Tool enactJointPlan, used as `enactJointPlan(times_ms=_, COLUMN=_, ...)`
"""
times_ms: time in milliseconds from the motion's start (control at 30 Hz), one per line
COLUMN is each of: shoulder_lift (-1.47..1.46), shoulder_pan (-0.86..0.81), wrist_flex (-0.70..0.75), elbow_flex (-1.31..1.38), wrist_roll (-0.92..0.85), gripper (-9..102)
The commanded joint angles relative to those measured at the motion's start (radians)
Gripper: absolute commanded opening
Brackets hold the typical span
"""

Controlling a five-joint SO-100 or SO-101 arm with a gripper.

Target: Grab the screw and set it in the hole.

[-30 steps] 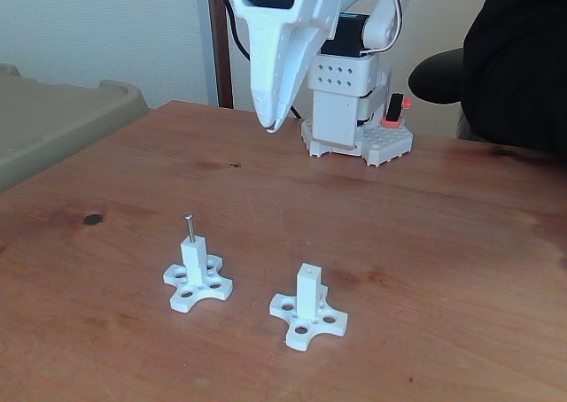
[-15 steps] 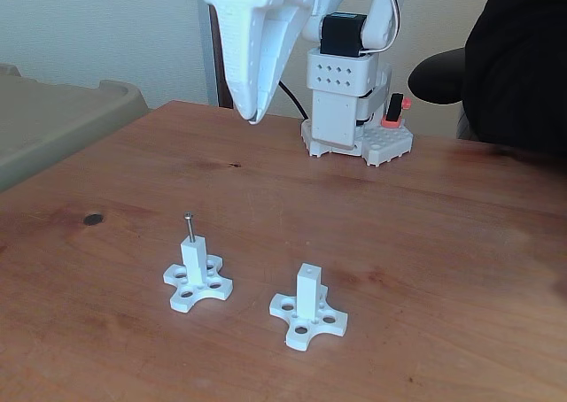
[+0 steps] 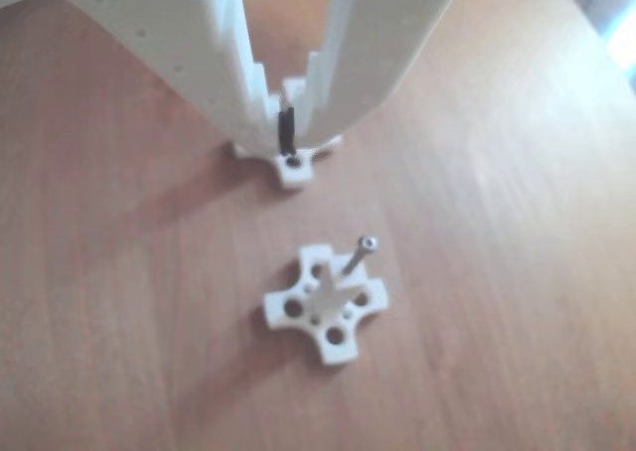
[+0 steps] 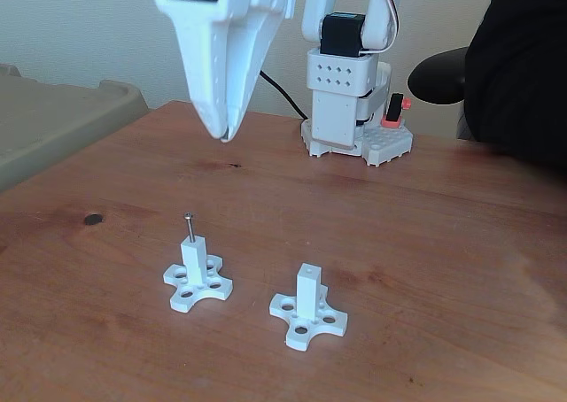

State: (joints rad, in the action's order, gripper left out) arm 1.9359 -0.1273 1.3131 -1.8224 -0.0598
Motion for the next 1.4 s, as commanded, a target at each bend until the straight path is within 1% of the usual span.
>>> enactJointPlan(times_ms=0, shoulder_lift=-0.032, shoulder_pan=-0.015, wrist_flex=-0.003, elbow_flex=0.118, wrist_roll=-0.009, gripper=0)
enactJointPlan(times_ms=167, shoulder_lift=-0.080, shoulder_pan=-0.032, wrist_flex=-0.017, elbow_flex=0.132, wrist_roll=-0.009, gripper=5)
enactJointPlan(times_ms=400, shoulder_lift=-0.129, shoulder_pan=-0.044, wrist_flex=-0.009, elbow_flex=0.160, wrist_roll=-0.011, gripper=7)
enactJointPlan(times_ms=600, shoulder_lift=-0.202, shoulder_pan=-0.028, wrist_flex=0.038, elbow_flex=0.249, wrist_roll=-0.011, gripper=7)
enactJointPlan(times_ms=800, shoulder_lift=-0.227, shoulder_pan=-0.015, wrist_flex=0.054, elbow_flex=0.273, wrist_roll=-0.012, gripper=7)
enactJointPlan(times_ms=1367, shoulder_lift=-0.279, shoulder_pan=-0.005, wrist_flex=0.029, elbow_flex=0.291, wrist_roll=-0.014, gripper=7)
